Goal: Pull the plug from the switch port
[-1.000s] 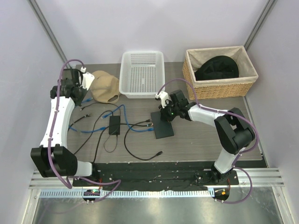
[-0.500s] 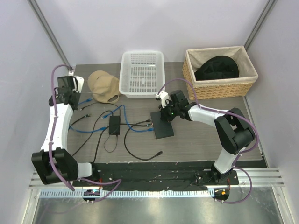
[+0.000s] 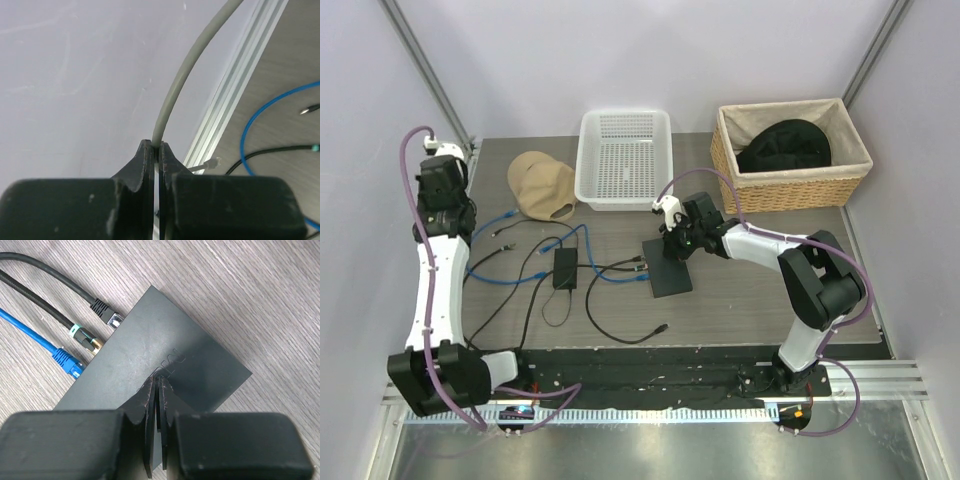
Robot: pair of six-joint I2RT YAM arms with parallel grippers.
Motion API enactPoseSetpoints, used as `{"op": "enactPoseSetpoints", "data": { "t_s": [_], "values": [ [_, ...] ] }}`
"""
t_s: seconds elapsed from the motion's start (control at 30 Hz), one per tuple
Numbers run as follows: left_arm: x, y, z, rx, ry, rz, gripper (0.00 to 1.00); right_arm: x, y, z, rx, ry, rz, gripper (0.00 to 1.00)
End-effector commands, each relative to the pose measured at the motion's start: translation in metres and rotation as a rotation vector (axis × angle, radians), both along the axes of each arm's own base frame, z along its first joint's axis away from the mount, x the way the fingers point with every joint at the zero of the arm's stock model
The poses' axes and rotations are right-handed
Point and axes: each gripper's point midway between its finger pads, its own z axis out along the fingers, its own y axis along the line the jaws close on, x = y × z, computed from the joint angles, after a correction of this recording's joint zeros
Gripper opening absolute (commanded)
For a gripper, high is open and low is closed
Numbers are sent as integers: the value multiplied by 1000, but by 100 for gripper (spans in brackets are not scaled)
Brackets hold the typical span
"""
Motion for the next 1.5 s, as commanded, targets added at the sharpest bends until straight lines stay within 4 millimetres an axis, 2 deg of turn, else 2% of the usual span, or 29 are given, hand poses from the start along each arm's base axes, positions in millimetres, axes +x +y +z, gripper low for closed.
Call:
{"op": "enactPoseSetpoints", "data": {
  "t_s": [0.0, 0.1, 0.3, 0.33, 0.37, 0.4, 0.43, 0.47, 0.5, 0.53, 0.63, 0.7, 0.77, 0.87, 0.9, 0.97, 1.0, 1.07, 1.13, 1.17, 1.3, 1.33, 1.4, 1.43, 1.47],
  "values": [
    [-6, 14, -41, 72, 170, 52, 0, -5, -5, -11, -38, 34, -6, 11],
    [-4, 13, -73, 63, 250, 40, 0, -6, -6, -11, -40, 35, -6, 11],
    [3, -3, -115, -21, 308, -2, 0, -8, -9, -10, -53, 26, -5, 11],
    [6, -8, -121, -66, 291, 3, 0, -8, -11, -10, -55, 25, -6, 11],
    [9, -24, -130, -154, 309, -67, 0, -8, -11, -10, -54, 23, -6, 11],
    [10, -31, -136, -198, 318, -89, 0, -9, -10, -9, -53, 23, -4, 11],
    [5, -41, -147, -281, 332, -73, 1, -9, -11, -9, -54, 23, -6, 11],
    [14, -62, -150, -389, 316, -152, 5, -10, -11, -10, -55, 24, -5, 11],
    [13, -74, -156, -452, 333, -184, 9, -9, -10, -10, -55, 24, -5, 11],
    [10, -85, -162, -514, 343, -201, 22, -9, -10, -10, -54, 25, -6, 11],
    [6, -108, -173, -647, 333, -214, 44, -7, -10, -10, -54, 22, -5, 11],
    [2, -107, -169, -648, 332, -195, 48, -6, -10, -9, -58, 18, -4, 11],
    [6, -108, -152, -646, 298, -220, 53, -7, -11, -10, -61, 20, -5, 11],
    [12, -140, -128, -764, 260, -358, 55, -8, -10, -11, -58, 27, -4, 11],
    [11, -171, -120, -892, 258, -481, 57, -8, -9, -10, -54, 29, -4, 11],
    [14, -205, -98, -1017, 221, -629, 58, -7, -8, -11, -52, 31, -5, 12],
    [9, -243, -77, -1168, 204, -819, 57, -6, -7, -11, -48, 31, -6, 12],
    [8, -276, -65, -1248, 205, -940, 57, -5, -6, -13, -49, 37, -8, 14],
    [18, -299, -61, -1290, 208, -1008, 58, -4, -5, -14, -49, 41, -9, 15],
    [16, -323, -59, -1286, 237, -1087, 58, -3, -5, -14, -50, 40, -11, 15],
    [30, -363, -50, -1238, 251, -1221, 61, -2, -4, -13, -48, 38, -9, 15],
    [36, -371, -65, -1257, 298, -1212, 61, -2, -4, -14, -46, 39, -5, 15],
    [42, -386, -75, -1253, 341, -1215, 61, -4, -3, -12, -39, 41, 5, 12],
    [49, -391, -96, -1269, 391, -1177, 61, -6, -3, -13, -43, 48, 15, 5],
    [51, -397, -106, -1252, 415, -1165, 61, -9, -3, -13, -42, 55, 26, 1]
  ]
}}
